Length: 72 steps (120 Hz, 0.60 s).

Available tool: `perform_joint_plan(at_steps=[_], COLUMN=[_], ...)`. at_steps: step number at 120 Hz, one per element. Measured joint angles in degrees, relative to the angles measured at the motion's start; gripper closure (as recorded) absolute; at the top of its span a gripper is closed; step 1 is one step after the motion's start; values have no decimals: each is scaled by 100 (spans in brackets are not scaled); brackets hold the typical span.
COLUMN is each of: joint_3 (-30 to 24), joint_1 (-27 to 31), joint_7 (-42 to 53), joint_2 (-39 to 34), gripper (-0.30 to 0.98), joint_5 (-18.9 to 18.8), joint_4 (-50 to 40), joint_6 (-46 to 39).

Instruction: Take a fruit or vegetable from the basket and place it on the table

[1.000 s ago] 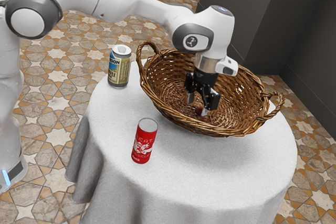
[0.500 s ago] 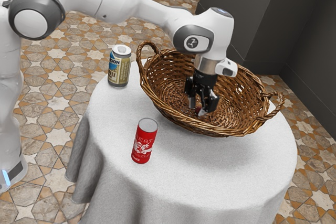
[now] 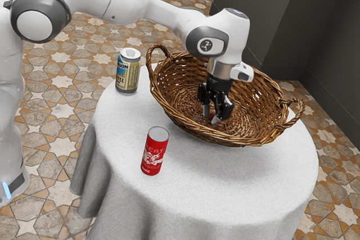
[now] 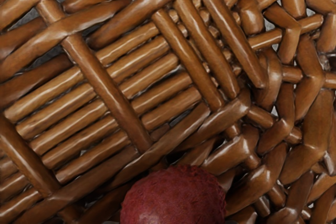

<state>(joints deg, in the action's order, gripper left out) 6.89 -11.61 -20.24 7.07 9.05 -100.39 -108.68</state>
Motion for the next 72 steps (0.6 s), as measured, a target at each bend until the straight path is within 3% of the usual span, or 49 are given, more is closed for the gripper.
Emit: perform_joint_plan(at_steps=[52, 72], joint_3=[-4, -4], joint_1=[80, 85], joint_7=[78, 137], joint_2=[83, 105], gripper=[43, 31], joint_5=[-48, -45], joint_4=[109, 116], joint_6=[1, 0])
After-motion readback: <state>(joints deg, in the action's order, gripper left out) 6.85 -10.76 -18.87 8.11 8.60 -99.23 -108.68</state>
